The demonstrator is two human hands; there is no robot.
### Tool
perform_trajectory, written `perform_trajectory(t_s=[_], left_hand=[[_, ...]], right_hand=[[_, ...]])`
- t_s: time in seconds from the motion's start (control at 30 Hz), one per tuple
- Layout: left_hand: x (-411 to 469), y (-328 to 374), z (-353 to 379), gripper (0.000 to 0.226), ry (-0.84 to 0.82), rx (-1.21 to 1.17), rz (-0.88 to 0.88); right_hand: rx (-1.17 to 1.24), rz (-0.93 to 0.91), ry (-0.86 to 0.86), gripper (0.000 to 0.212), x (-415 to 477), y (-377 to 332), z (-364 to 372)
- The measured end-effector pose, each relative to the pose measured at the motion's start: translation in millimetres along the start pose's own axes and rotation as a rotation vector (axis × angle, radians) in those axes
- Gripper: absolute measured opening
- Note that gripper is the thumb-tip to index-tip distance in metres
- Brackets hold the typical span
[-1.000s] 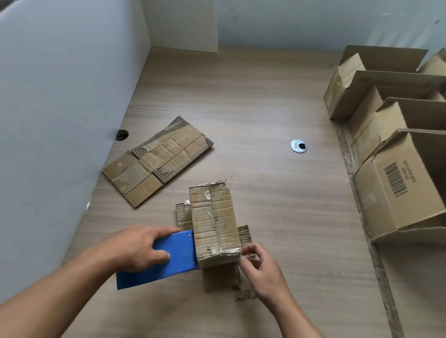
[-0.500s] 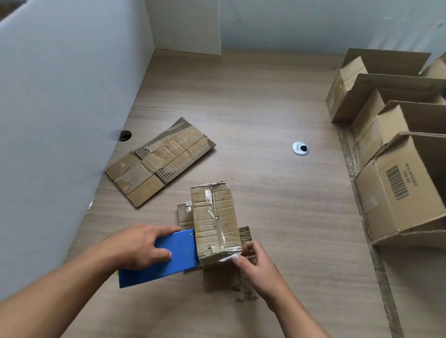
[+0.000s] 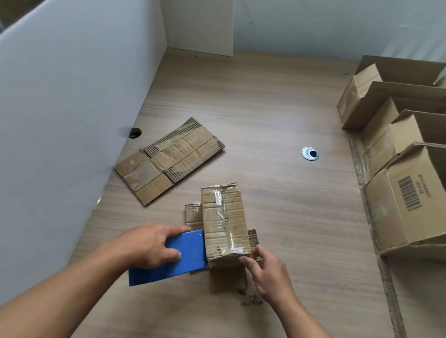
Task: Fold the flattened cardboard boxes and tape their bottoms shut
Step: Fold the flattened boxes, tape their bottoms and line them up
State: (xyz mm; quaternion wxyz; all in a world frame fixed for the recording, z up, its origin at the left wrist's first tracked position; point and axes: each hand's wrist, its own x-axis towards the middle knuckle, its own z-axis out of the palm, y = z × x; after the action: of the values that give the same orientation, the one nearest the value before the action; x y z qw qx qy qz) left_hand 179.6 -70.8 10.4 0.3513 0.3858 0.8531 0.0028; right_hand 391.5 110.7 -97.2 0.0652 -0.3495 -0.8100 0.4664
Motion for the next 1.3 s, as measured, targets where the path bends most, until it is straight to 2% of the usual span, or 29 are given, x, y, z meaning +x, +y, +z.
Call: perform_trajectory(t_s=[0.03,0.13,0.2,0.3,0.4,0.57,0.77,1.03,1.2,1.3], left_hand=[[0,0,0,0.068,0.003,-0.006,0.001],[-2,-1,3,0.067,0.017,-0.013,0.008],[-4,-1,6,0.068,0.015,-0.022,0.006],[-5,-1,12,0.072,0.033,-0.044,0.006],[-9,-12,13,0.073,0.033,-0.11,0.007],[-34,-45,13,0.062,0.009,-0.268,0.017],[-40,-56,2,0.046,-0.127,-0.326,0.036],[2,9,13,0.066,0.025,-0.048,-0.018],[3,42,13,0.035,0.159,0.129,-0.05],[3,47,13,0.032,0.184,0.144,-0.062]], right_hand=[[-0.042,-0.04,0.012,0.017,0,-2,1],[-0.196,-0.233,0.082,0.061,-5,-7,2],[-0.394,-0.462,0.108,0.075,-5,-18,5],[-0.621,-0.649,0.016,0.069,5,-34,18],[-0.726,-0.615,0.001,0.057,20,-30,20],[-0.747,-0.641,-0.003,0.055,21,-23,17],[-0.744,-0.633,-0.007,0.054,19,-26,20],[-0.701,-0.626,-0.054,0.051,23,-21,17],[-0.677,-0.555,-0.087,0.059,20,-24,22],[-0.611,-0.516,-0.088,0.062,20,-28,22]])
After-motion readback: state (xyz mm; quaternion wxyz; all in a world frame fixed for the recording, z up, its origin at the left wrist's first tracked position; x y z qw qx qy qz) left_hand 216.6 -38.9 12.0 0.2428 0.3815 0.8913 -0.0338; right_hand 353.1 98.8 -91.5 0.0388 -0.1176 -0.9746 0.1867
